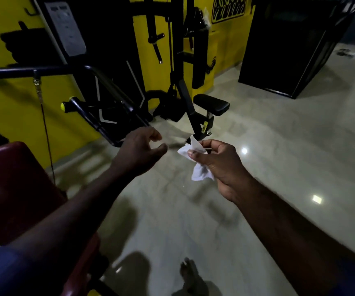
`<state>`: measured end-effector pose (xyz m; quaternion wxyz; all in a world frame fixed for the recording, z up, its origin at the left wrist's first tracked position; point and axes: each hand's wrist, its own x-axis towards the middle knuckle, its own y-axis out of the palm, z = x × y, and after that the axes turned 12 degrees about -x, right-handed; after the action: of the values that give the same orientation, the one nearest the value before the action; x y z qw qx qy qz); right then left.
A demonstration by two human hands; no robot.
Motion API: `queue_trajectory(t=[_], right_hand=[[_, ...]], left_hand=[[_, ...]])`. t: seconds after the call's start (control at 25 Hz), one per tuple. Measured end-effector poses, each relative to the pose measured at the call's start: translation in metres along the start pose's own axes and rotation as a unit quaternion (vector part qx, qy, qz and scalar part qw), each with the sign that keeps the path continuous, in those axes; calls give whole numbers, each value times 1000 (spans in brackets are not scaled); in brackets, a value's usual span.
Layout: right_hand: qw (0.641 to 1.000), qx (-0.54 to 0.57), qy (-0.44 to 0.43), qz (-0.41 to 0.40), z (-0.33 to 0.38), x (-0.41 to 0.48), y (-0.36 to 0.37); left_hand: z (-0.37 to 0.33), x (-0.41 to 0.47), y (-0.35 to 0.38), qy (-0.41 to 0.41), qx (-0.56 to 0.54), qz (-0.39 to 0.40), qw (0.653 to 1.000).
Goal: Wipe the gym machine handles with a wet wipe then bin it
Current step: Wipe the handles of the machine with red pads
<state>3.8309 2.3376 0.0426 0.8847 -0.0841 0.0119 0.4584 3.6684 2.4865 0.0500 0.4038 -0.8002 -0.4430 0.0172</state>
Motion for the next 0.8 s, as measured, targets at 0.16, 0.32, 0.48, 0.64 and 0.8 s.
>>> queue_trajectory(t=[0.16, 0.32, 0.48, 0.64, 0.8], right_hand=[[999, -39, 2, 37, -1, 113, 2], [991, -47, 9, 124, 21, 219, 18], [978, -63, -13, 199, 33, 304, 49], [945, -98, -90, 298, 36, 392, 102], [888, -176, -228, 358, 36, 445, 142]], left_hand=[[49, 88, 38, -63, -26, -17, 998], [89, 159, 46, -130, -25, -70, 989], [120, 187, 41, -171, 24, -110, 979], [153, 187, 44, -253, 67, -204, 944], [150, 186, 58, -369, 111, -253, 887]])
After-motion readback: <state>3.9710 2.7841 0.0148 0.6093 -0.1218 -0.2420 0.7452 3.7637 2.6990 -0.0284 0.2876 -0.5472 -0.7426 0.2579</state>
